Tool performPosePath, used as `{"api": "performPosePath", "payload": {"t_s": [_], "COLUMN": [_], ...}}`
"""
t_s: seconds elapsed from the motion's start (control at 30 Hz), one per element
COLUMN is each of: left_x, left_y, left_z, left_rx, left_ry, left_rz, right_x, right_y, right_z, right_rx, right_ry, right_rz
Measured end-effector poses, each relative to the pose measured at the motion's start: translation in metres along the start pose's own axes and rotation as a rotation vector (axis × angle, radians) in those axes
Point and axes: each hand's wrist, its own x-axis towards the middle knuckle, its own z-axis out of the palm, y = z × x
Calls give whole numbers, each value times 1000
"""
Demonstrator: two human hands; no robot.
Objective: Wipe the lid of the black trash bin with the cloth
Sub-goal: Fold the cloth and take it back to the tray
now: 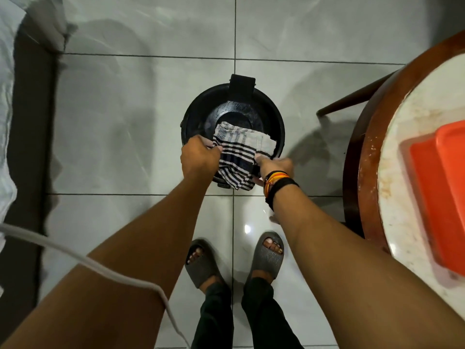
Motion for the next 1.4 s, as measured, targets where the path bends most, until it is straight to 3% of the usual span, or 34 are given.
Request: {"api": "performPosePath", "payload": {"t_s": [0.23, 0.47, 0.57, 0.67, 0.9, 1.03, 1.2, 1.3, 1.4], "left_x": [-17, -63, -106, -158, -282, -312, -323, -327, -326], "left_y": [17, 54, 100, 147, 253, 269, 242, 225, 222], "left_z": [-14, -45, -68, -82, -40, 24, 79, 83, 84], "left_rx": [-10, -178, -268, -368, -360, -208, 15, 216, 419], "left_ry": [-61, -61, -96, -129, -343, -364, -429, -456, -371], "left_rz": [143, 266, 324, 383, 454, 434, 330, 442, 754], "right_x": [-25, -81, -129, -169, -198, -156, -101, -81, -76], "right_y": [-11, -41, -74, -97, -132, -122, -105, -101, -101], "right_z": [0, -49, -100, -159, -312, -373, -402, -401, -402], "right_rx": [-168, 109, 269, 266, 167, 7, -138, -184, -304], "right_ry": [-19, 43, 28, 30, 343, 419, 307, 241, 220], "right_rz": [-142, -386, -525, -604, -589, -530, -469, -447, -429]}}
